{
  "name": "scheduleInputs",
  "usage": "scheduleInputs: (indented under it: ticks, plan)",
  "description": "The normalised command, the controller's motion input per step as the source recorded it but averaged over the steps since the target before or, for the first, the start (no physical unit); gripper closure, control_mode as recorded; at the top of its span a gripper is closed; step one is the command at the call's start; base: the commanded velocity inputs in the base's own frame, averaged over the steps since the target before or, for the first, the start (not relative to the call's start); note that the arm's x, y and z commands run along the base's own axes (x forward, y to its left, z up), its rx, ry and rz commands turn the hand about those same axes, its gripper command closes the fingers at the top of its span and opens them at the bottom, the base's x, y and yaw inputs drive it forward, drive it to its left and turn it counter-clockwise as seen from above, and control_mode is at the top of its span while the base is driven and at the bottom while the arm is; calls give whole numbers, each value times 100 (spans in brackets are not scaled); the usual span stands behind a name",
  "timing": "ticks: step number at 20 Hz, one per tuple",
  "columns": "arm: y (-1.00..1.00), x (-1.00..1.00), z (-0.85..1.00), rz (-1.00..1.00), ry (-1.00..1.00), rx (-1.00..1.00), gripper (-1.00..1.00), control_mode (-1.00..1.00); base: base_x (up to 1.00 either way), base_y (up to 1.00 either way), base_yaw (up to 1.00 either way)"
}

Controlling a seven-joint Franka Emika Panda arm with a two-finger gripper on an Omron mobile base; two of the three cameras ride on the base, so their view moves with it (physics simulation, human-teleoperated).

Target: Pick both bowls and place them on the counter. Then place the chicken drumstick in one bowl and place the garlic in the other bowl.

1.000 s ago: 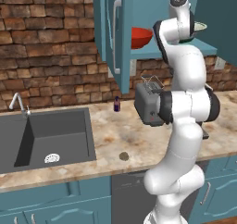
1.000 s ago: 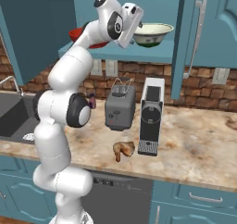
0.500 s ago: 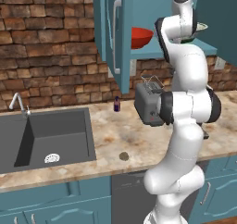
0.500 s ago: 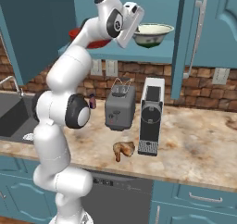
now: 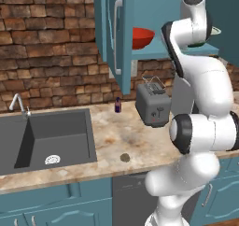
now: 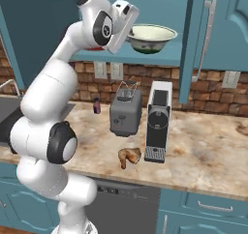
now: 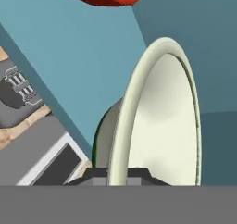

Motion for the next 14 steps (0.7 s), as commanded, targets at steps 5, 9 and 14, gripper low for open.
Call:
scheduleInputs:
  ticks: [5,9,14]
  plan:
    - [55,-100,0,0,-1,0,100,-100,0,0,0]
    - [60,-100,-10,2,0,0,100,-100,0,0,0]
    - [57,-100,-28,5,0,0,100,-100,0,0,0]
